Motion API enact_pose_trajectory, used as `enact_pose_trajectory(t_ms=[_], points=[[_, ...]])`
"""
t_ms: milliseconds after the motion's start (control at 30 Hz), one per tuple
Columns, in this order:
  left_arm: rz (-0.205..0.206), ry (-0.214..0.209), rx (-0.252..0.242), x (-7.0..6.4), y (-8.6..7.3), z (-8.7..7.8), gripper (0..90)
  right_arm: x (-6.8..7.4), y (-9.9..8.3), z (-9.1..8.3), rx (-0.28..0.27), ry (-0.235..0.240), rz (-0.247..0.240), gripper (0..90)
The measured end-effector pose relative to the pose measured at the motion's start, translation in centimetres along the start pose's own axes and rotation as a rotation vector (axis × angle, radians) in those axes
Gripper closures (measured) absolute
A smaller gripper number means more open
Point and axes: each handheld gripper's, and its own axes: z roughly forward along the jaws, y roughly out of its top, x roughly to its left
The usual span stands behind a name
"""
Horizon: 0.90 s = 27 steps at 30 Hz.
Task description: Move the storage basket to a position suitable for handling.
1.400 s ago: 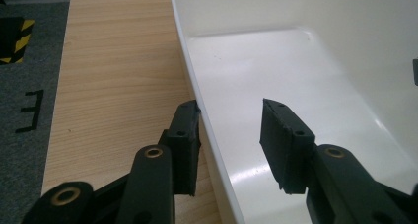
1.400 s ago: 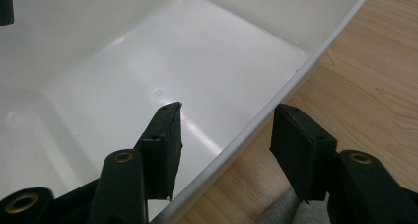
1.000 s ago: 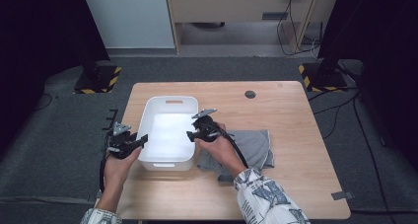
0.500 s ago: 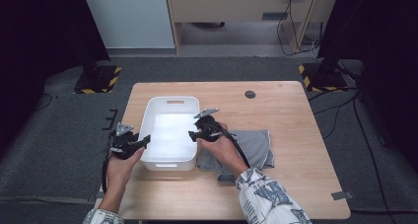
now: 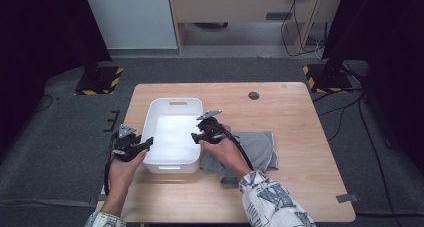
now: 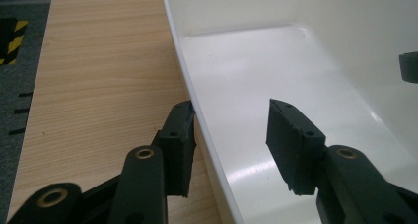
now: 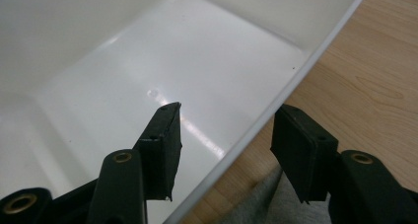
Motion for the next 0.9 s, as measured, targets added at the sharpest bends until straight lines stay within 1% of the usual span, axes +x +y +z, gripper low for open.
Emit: enact_pose_trajectory(t_ms=[200,533,700,833,900], points=[[0.001,-0.003,0.000,0.0,0.0,0.0,52.8,0.0,0.0,0.1,-0.001,-0.005,-0.008,44.8],[-0.001,0.004,0.003,0.6,0.0,0.1,53.3,0.5,0.2,0.4,0.001,-0.005,0.021,45.3],[-0.015,0.006,-0.002,1.0,-0.1,0.2,53.7,0.9,0.3,0.7,-0.003,-0.012,0.022,45.1],[-0.016,0.005,-0.003,1.1,-0.1,0.4,53.6,0.9,0.4,0.9,-0.006,-0.009,0.028,44.5],[-0.010,0.011,-0.001,1.1,-0.1,0.7,53.6,0.9,0.4,1.0,-0.006,-0.014,0.036,44.5]])
